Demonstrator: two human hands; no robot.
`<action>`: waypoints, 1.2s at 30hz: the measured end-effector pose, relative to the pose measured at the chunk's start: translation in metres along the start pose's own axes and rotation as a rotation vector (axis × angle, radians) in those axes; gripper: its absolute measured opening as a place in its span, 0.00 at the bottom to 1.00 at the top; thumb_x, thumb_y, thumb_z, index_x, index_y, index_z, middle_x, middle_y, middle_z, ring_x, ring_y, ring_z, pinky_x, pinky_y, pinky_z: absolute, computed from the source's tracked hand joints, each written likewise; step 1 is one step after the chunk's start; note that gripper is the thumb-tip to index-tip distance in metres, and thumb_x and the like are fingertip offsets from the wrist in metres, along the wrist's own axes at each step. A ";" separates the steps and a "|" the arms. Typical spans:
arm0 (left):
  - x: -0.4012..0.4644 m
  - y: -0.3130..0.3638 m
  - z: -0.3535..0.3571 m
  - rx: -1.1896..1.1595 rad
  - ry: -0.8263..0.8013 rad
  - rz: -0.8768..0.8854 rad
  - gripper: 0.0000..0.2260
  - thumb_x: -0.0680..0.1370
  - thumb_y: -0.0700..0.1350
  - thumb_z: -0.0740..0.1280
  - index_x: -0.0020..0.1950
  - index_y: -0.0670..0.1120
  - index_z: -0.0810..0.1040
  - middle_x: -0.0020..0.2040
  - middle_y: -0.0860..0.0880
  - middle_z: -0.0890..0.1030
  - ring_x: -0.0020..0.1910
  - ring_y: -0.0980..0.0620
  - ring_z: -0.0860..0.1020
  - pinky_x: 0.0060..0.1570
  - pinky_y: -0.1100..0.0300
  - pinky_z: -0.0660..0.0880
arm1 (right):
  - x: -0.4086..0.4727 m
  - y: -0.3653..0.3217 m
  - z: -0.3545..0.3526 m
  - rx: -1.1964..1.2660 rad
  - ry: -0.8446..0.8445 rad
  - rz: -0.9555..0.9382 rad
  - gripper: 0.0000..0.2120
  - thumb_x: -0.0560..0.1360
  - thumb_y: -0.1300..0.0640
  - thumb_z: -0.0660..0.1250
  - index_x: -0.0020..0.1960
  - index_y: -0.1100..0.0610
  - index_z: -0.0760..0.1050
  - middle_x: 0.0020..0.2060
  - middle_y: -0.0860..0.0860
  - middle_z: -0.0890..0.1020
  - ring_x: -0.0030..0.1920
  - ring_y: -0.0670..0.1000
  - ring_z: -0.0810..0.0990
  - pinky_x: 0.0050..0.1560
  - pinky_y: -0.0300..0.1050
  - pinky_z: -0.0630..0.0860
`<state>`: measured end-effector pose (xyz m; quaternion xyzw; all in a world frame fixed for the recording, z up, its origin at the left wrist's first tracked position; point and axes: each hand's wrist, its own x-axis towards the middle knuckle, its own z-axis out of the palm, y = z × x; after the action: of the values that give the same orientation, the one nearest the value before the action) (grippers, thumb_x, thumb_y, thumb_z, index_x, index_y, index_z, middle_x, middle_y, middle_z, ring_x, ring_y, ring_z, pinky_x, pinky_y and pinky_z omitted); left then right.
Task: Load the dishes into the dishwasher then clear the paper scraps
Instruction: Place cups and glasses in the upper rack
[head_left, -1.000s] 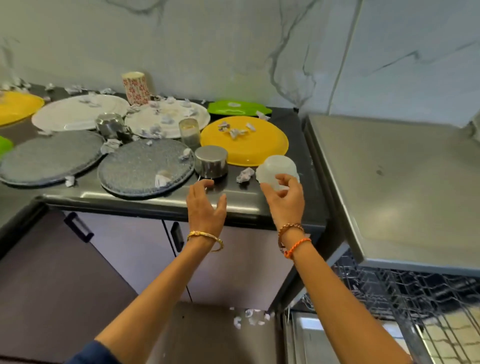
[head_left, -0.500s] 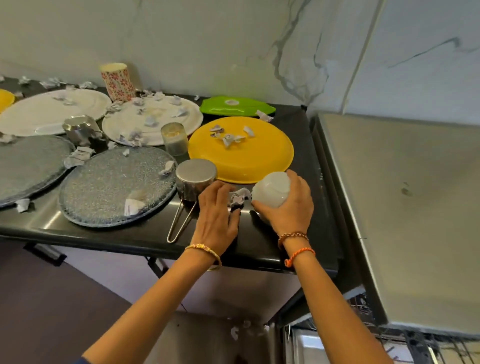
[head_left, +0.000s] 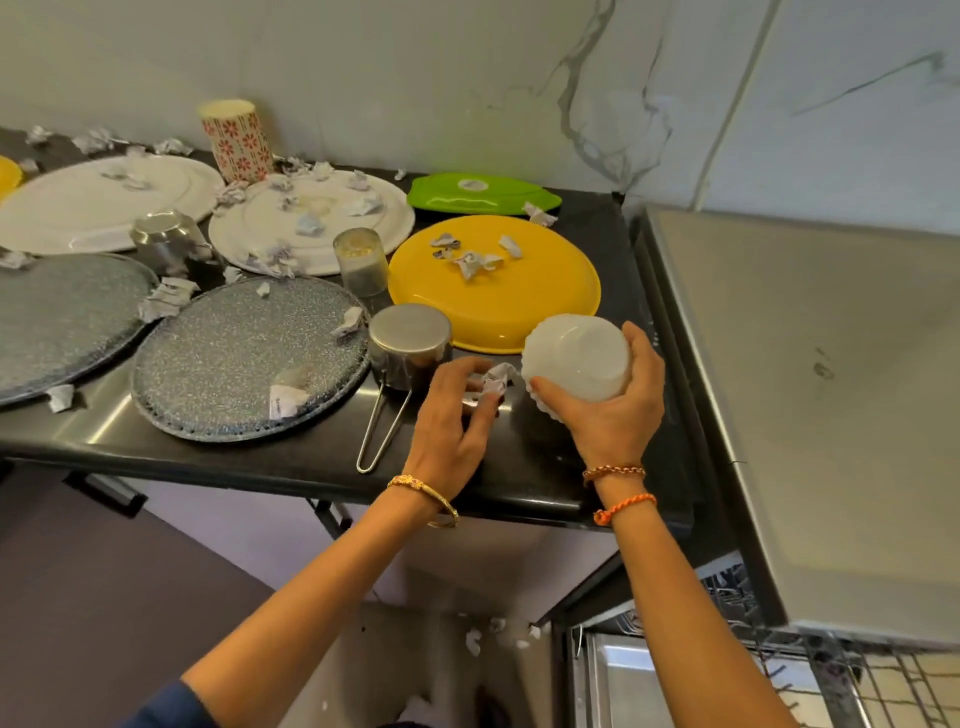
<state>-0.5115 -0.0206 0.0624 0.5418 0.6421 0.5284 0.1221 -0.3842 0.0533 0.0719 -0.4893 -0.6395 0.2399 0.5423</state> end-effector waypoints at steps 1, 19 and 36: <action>0.002 0.000 -0.003 -0.091 0.023 -0.062 0.14 0.76 0.43 0.62 0.60 0.40 0.72 0.55 0.46 0.74 0.47 0.59 0.76 0.46 0.71 0.74 | -0.001 -0.001 0.000 0.026 -0.018 -0.033 0.47 0.52 0.40 0.76 0.66 0.59 0.68 0.61 0.53 0.73 0.61 0.51 0.72 0.59 0.43 0.70; 0.040 0.021 -0.125 -0.807 0.271 -0.568 0.09 0.77 0.39 0.62 0.57 0.45 0.74 0.48 0.49 0.79 0.43 0.53 0.78 0.32 0.62 0.80 | 0.015 -0.104 0.083 -0.014 -0.491 -0.613 0.44 0.55 0.37 0.74 0.64 0.60 0.71 0.59 0.56 0.78 0.58 0.54 0.76 0.59 0.41 0.68; 0.071 -0.026 -0.153 -0.693 0.196 -0.698 0.32 0.66 0.43 0.75 0.65 0.58 0.65 0.60 0.46 0.73 0.53 0.40 0.76 0.33 0.50 0.79 | 0.052 -0.144 0.169 0.110 -1.035 -0.957 0.66 0.47 0.49 0.82 0.72 0.70 0.47 0.71 0.67 0.53 0.71 0.56 0.55 0.67 0.44 0.62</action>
<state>-0.6644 -0.0420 0.1338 0.1700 0.5805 0.6866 0.4035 -0.5900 0.0784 0.1659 0.0504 -0.9471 0.2089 0.2384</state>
